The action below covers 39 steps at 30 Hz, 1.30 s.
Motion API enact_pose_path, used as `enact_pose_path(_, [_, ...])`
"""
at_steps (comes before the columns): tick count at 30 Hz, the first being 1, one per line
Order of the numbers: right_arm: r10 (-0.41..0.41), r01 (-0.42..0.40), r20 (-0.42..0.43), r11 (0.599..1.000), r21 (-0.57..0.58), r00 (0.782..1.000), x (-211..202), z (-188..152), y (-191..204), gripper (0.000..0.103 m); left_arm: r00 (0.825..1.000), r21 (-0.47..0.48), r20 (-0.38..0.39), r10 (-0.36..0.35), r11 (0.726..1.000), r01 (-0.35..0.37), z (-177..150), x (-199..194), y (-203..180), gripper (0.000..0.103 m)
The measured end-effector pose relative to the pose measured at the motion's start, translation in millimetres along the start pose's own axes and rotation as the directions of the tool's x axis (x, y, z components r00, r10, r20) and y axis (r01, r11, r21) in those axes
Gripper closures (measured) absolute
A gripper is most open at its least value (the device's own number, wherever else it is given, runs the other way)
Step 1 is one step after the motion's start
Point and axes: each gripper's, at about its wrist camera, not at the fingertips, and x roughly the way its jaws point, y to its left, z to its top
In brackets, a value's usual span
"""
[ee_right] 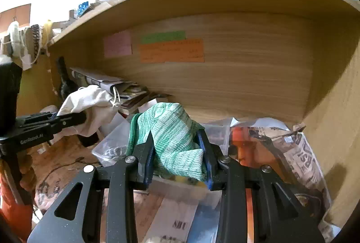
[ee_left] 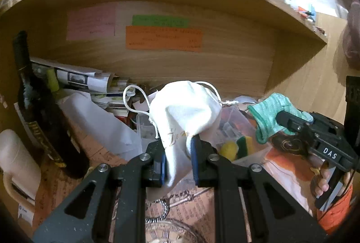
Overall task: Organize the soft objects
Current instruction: 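Carry the white bag with the left tool while the right tool carries the green cloth into the box, then open the left tool over the box while the right tool releases the green cloth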
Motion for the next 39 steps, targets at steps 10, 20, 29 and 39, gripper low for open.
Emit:
enact_pose_path(10, [0.001, -0.004, -0.096, 1.000, -0.030, 0.995, 46.9, -3.1, 4.8, 0.072, 0.993, -0.009, -0.119, 0.012, 1.000, -0.013, 2.4, 60.9, 0.9, 0.086])
enact_pose_path(20, [-0.007, -0.007, -0.199, 0.998, -0.069, 0.980, 82.6, -19.1, 9.3, 0.071, 0.976, 0.032, -0.215, 0.035, 0.999, -0.029, -8.1, 110.4, -5.5, 0.086])
enact_pose_path(29, [-0.001, -0.023, -0.261, 0.996, -0.090, 0.965, 99.6, -29.5, 10.9, 0.069, 0.966, 0.049, -0.257, 0.035, 0.999, -0.023, -16.7, 123.1, -10.3, 0.072])
enact_pose_path(39, [0.008, -0.031, -0.233, 0.995, -0.096, 0.972, 79.6, -23.0, 13.5, 0.046, 0.974, 0.045, -0.225, 0.005, 0.999, 0.005, -16.6, 97.6, -16.3, 0.049])
